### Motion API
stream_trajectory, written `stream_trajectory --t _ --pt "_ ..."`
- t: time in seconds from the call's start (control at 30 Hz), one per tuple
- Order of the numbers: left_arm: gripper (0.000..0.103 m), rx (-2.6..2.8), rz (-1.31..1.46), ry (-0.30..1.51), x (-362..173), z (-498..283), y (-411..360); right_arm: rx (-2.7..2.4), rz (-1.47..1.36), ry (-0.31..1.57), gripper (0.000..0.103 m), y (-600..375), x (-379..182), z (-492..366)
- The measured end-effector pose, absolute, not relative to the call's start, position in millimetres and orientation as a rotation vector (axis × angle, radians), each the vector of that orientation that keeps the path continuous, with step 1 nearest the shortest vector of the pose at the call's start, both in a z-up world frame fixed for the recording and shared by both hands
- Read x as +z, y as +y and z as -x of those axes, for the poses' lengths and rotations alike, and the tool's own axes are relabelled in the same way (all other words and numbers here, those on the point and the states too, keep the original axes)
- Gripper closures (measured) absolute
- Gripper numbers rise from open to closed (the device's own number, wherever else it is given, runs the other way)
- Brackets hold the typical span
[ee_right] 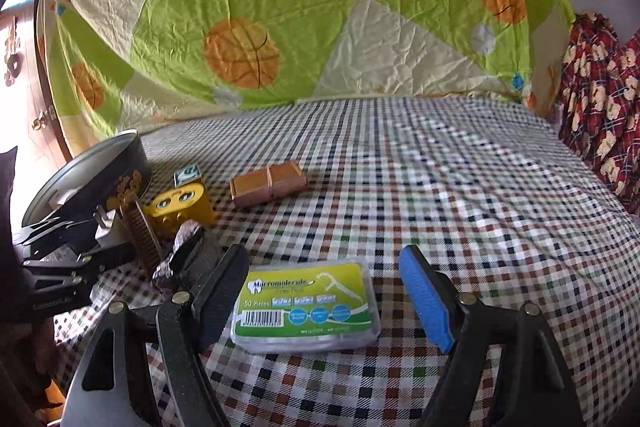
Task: Organize rigid objects
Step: 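Move the left tool toward the white plug charger while the right tool approaches the floss box, then close the left tool on the white plug charger while the right tool grips the green floss box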
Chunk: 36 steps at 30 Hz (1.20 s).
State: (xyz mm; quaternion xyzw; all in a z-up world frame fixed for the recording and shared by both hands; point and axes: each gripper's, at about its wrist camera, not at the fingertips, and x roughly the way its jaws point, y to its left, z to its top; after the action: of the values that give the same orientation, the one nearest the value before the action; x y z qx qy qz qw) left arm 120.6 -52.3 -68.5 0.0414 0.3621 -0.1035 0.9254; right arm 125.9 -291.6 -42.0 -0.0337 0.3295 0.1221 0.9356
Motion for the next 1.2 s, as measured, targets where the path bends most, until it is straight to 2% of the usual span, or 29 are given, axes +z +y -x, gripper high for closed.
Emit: stream_trajectory --t 0.03,0.4,0.5,0.6,0.8,0.93,1.07,1.2 --pt "0.067 -0.214 -0.078 0.753 -70 -122 -52 0.254 0.079 0.691 0.023 -289 -44 -128" --pt "0.068 -0.209 -0.031 0.703 -67 -115 -42 0.293 0.128 0.742 0.023 -282 -51 -129" --pt "0.068 -0.195 -0.061 0.685 -65 -113 -46 0.312 0.153 0.768 0.016 -276 -53 -131" --pt "0.068 -0.192 -0.061 0.68 -63 -113 -45 0.306 0.194 0.786 0.015 -270 -55 -131" --pt "0.068 -0.194 -0.035 0.679 -62 -114 -40 0.23 0.282 0.861 0.015 -261 -66 -141" --pt "0.068 -0.198 -0.028 0.669 -61 -112 -39 0.26 0.233 0.885 0.015 -267 -67 -147" --pt "0.068 -0.2 -0.02 0.665 -61 -112 -38 0.281 0.225 0.885 0.021 -268 -66 -147" --pt "0.068 -0.201 -0.014 0.643 -60 -108 -37 0.278 0.234 0.861 0.022 -268 -64 -145"
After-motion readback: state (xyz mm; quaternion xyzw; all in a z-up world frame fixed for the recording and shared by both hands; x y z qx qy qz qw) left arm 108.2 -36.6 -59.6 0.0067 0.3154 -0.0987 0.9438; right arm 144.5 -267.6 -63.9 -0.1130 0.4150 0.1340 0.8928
